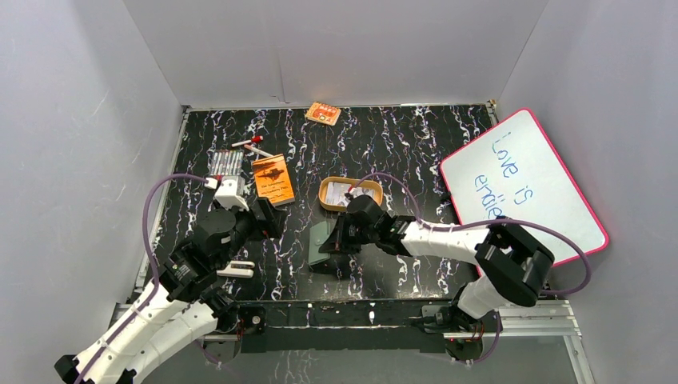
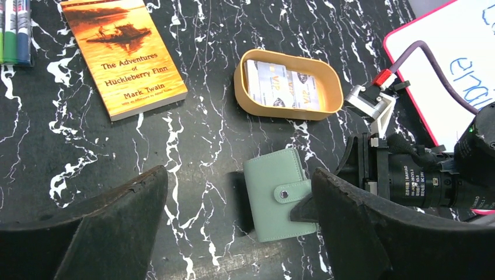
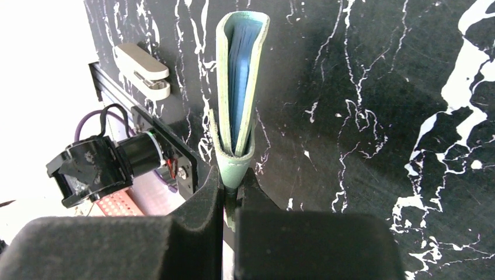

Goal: Put the credit cards into the card holder
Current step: Place the card holder at the center of the board.

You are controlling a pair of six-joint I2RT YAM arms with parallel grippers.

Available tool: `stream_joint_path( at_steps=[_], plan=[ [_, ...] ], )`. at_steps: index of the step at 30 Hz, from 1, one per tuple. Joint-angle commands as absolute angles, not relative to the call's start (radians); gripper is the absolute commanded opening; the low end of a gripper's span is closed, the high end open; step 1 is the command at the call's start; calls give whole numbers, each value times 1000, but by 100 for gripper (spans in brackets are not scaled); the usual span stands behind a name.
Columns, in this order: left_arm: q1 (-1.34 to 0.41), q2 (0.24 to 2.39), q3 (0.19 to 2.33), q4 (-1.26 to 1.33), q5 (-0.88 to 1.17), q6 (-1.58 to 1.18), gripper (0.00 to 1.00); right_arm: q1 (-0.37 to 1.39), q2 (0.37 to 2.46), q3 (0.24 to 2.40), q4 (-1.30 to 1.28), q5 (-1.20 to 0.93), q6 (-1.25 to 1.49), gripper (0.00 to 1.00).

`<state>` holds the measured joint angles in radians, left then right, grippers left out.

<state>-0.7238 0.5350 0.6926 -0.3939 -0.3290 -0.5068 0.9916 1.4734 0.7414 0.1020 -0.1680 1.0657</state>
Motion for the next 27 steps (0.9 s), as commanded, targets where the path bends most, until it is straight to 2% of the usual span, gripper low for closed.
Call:
stream_joint_path(
  at_steps=[1,19,27],
  plan=[
    [-726,524,656,-363,-367,-476,90,999,1500,767,160,-143,1119,0],
    [-727,543,634,-340,-334,-470,90,998,1585,770,133,-106,1130,0],
    [-727,548,634,-341,-334,-469,90,998,1561,740,123,-92,1125,27]
  ],
)
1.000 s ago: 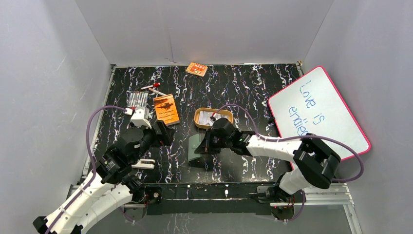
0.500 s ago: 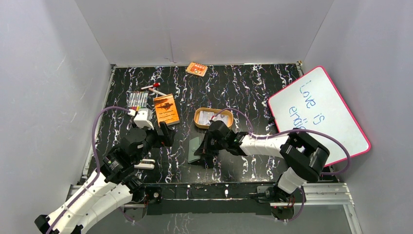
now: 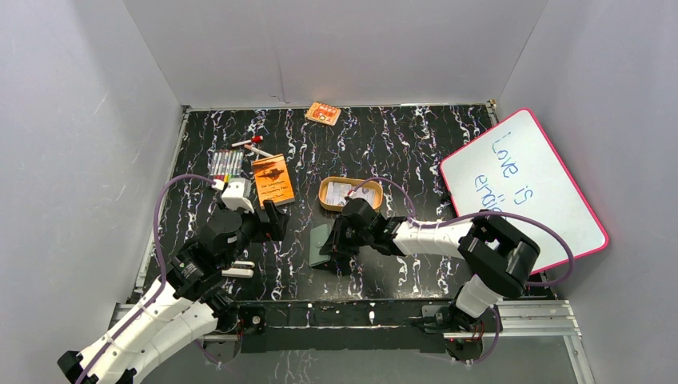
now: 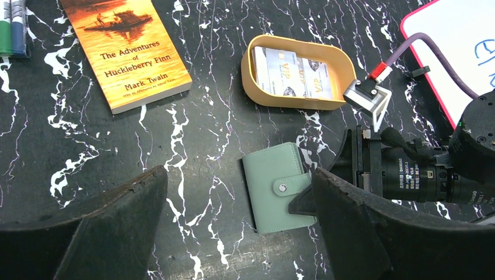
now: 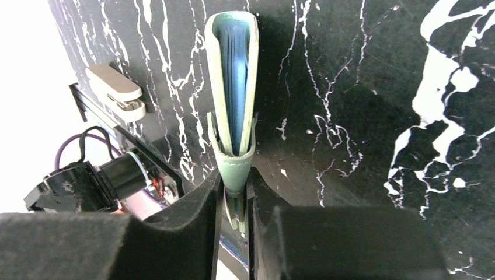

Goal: Put the credit cards into the card holder
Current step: Place the card holder at the center of the board.

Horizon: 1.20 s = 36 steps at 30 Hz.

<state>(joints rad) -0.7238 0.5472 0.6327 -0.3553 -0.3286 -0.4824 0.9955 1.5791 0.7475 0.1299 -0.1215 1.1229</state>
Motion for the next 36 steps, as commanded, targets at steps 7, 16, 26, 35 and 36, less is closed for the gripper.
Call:
stream_joint_path(
  at_steps=[7,16,26,35,36],
  plan=[
    [-727,548,634,-340,-336,-471,90,999,1543,721,115,-80,1122,34],
    [-727,551,633,-341,-337,-471,90,998,1534,716,115,-70,1112,39],
    [-727,554,637,-348,-339,-473,91,996,1485,660,110,-39,1098,50],
    [-727,556,638,-350,-347,-477,91,983,1404,583,95,-11,1100,58],
    [-727,556,638,-349,-348,-477,91,980,1392,574,91,-7,1100,60]
  ],
)
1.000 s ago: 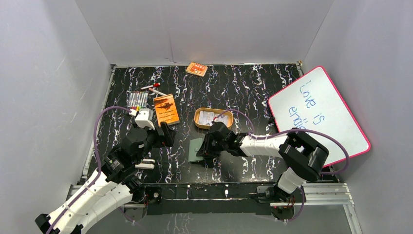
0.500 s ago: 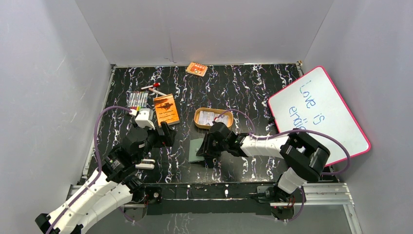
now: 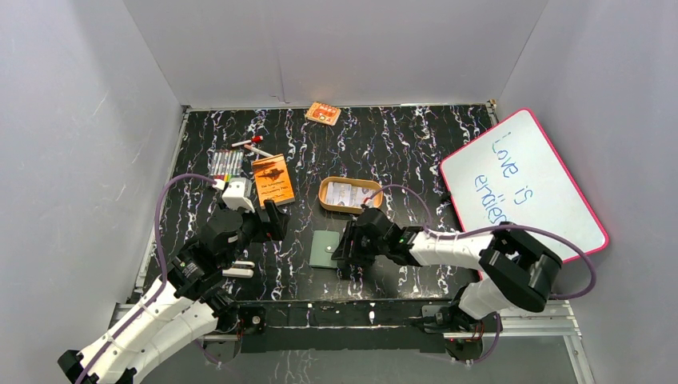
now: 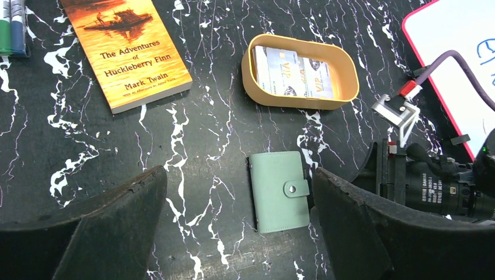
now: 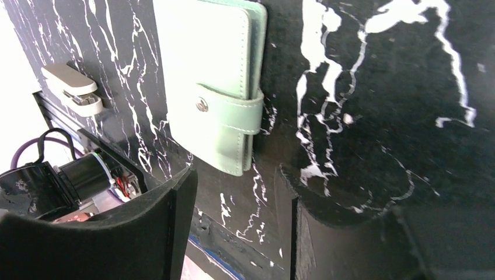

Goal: Put the credit cards into the card holder
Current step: Place the card holder at the center of the board, then reset both arms

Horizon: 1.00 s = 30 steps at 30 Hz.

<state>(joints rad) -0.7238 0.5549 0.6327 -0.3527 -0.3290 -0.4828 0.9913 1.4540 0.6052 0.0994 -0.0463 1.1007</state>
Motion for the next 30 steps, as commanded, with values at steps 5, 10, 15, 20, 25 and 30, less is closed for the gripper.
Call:
stream_joint_path(
  at_steps=[5,10,15,20,25,30],
  plan=[
    [-727,566,642,-355,-357,-494,92,956,1311,525,60,19,1100,65],
    [-727,586,653,-363,-359,-507,92,935,1230,481,28,41,1102,69],
    [-727,615,675,-387,-358,-525,92,925,1110,509,-119,115,1035,71],
    [-726,637,718,-414,-377,-598,94,925,921,689,-327,328,766,73],
    [-727,710,832,-456,-469,-752,94,925,994,1005,-452,677,516,77],
    [-727,837,1000,-608,-608,-920,94,924,1128,1253,-370,1040,347,83]
  ],
)
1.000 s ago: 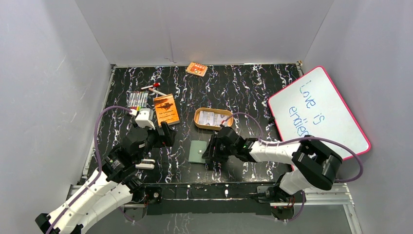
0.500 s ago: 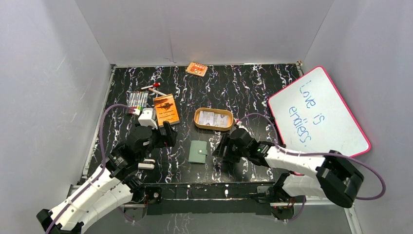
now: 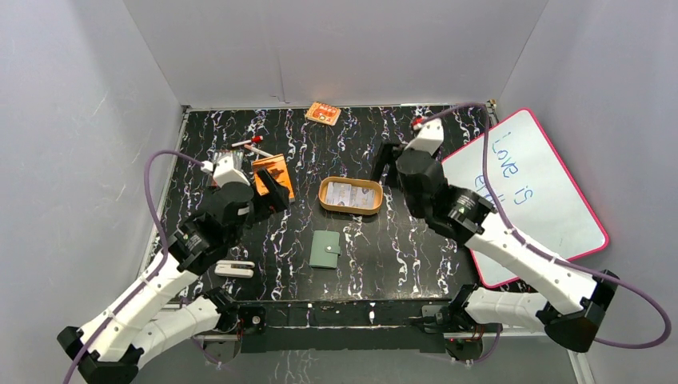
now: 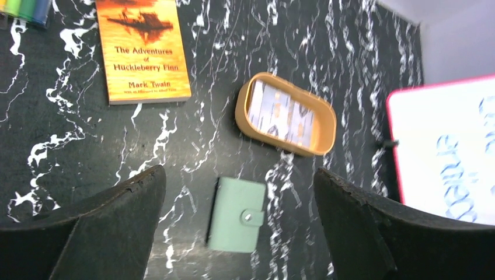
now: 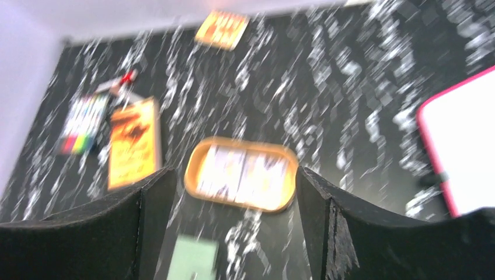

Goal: Put the credit cards into the card holder
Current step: Reset both arms

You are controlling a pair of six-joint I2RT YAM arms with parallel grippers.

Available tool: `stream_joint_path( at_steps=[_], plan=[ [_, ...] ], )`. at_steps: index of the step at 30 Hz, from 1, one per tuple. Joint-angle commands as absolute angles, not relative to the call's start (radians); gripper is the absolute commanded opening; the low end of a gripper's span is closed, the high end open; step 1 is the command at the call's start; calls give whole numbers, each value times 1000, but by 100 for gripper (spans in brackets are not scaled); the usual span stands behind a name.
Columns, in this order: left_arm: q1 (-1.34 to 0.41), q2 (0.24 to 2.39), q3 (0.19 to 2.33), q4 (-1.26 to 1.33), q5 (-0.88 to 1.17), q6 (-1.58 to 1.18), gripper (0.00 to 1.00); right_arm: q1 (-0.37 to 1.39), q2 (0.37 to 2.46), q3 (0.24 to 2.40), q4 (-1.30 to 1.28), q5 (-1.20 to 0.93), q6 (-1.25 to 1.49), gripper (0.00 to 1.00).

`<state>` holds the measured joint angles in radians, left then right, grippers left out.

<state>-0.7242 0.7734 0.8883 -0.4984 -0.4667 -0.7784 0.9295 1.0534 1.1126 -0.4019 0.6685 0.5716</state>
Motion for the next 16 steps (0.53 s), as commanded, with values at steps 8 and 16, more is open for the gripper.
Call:
stream_joint_path(
  at_steps=[8,16],
  plan=[
    [-727,858,1130,-580,-648,-802,94,925,937,1255,-3,575,-109,98],
    [-727,795,1087,-430,-610,-602,94,925,793,1083,34,635,-91,99]
  ],
)
